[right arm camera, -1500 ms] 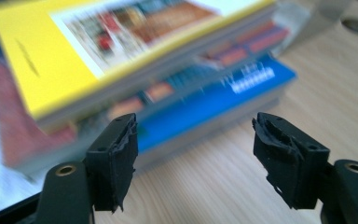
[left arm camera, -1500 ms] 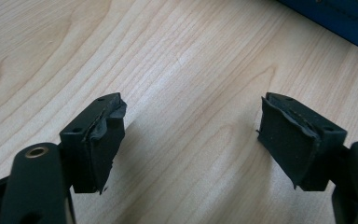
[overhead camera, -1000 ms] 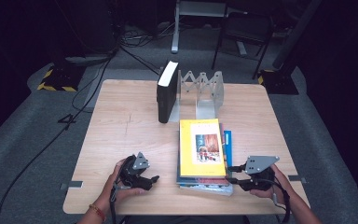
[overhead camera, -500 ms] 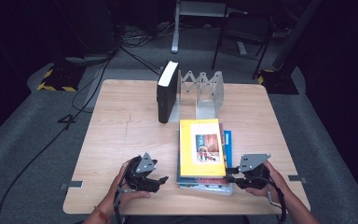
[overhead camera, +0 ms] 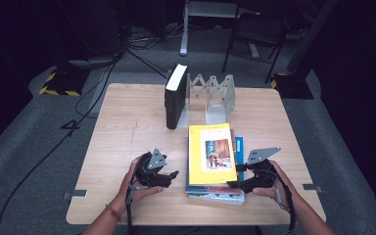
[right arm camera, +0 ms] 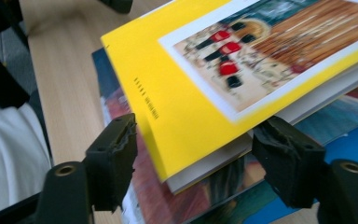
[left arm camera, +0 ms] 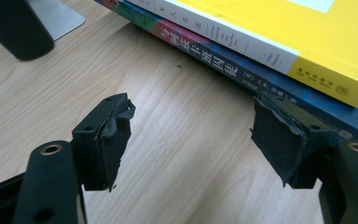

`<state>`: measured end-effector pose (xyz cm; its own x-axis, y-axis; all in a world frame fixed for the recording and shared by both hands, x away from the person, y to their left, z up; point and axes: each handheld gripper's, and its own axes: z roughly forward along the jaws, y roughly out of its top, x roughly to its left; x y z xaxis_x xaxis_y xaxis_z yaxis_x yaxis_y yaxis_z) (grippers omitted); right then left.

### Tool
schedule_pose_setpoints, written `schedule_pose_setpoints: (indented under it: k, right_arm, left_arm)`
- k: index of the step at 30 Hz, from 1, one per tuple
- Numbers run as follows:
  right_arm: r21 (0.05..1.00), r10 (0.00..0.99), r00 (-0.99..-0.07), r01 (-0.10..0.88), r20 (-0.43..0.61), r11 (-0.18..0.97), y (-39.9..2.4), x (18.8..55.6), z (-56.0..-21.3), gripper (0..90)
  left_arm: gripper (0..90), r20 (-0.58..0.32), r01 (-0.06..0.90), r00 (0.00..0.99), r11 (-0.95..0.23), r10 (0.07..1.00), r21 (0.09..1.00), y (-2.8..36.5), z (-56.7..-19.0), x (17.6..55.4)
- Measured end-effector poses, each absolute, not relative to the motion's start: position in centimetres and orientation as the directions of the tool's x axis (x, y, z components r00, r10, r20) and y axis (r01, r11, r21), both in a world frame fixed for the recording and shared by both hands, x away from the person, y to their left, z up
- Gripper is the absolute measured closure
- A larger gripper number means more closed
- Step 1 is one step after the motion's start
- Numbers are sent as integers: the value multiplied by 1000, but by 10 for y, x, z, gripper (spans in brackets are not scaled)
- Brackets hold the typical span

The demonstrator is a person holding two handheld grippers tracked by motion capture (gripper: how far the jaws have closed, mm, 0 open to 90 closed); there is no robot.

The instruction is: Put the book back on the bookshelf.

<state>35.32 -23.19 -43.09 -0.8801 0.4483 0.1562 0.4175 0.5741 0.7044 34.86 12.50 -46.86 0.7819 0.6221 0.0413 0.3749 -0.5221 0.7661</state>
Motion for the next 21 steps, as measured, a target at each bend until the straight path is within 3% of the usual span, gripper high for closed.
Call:
schedule_pose_setpoints:
  k: [2, 8, 10, 14, 19, 21]
  right_arm:
    - [698, 469, -866, 445, 175, 561, -233, 357, -430, 306]
    - [666, 531, -841, 453, 100, 592, -236, 359, -429, 332]
    - [663, 525, -846, 446, 93, 601, -233, 361, -427, 378]
    - [640, 504, -861, 422, 62, 642, -222, 366, -428, 354]
    - [609, 542, -823, 520, 171, 598, -227, 385, -435, 240]
    - [614, 526, -833, 507, 169, 605, -225, 389, -436, 237]
  left_arm:
    - [275, 41, 368, 789, -525, 613, 767, 120, -468, 351]
    - [272, 81, 335, 803, -560, 590, 758, 109, -468, 354]
    - [270, 76, 334, 807, -557, 586, 760, 106, -468, 358]
    - [267, 64, 331, 807, -540, 587, 773, 100, -466, 365]
    - [263, 36, 335, 813, -517, 581, 787, 98, -464, 371]
    - [262, 30, 341, 813, -517, 581, 785, 97, -463, 373]
